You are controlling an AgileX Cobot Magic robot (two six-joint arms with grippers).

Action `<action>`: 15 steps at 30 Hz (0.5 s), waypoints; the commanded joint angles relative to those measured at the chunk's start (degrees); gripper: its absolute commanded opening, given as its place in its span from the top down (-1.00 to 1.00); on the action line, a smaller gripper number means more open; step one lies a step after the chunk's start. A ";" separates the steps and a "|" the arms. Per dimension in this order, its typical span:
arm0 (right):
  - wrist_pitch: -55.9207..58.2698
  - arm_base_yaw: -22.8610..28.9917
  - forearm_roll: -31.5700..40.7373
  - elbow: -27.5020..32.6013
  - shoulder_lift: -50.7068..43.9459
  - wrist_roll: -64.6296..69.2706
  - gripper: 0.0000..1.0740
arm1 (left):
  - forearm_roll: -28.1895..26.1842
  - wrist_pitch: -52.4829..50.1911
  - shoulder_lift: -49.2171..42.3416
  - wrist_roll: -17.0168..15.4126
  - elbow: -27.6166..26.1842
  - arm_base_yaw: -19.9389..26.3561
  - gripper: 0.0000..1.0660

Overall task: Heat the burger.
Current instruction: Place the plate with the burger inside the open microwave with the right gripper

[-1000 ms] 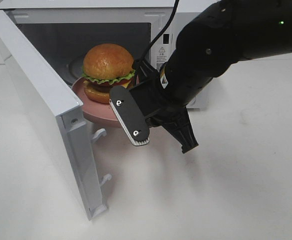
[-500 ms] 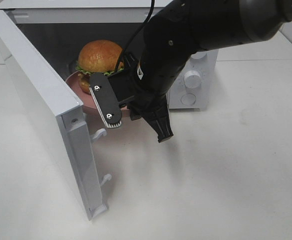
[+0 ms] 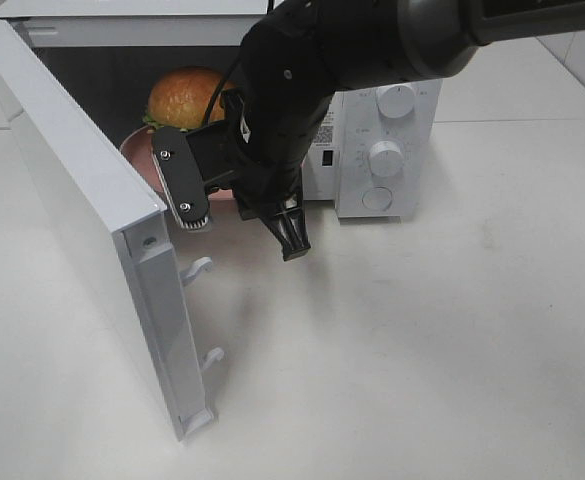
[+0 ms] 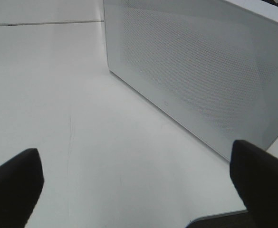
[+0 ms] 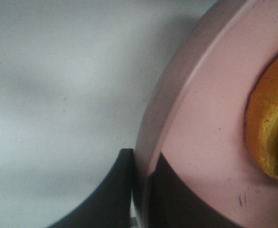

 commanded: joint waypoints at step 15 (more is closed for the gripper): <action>2.75 -0.57 -3.67 -13.64 7.91 2.92 1.00 | -0.52 -0.80 -0.97 0.00 0.17 0.23 -0.88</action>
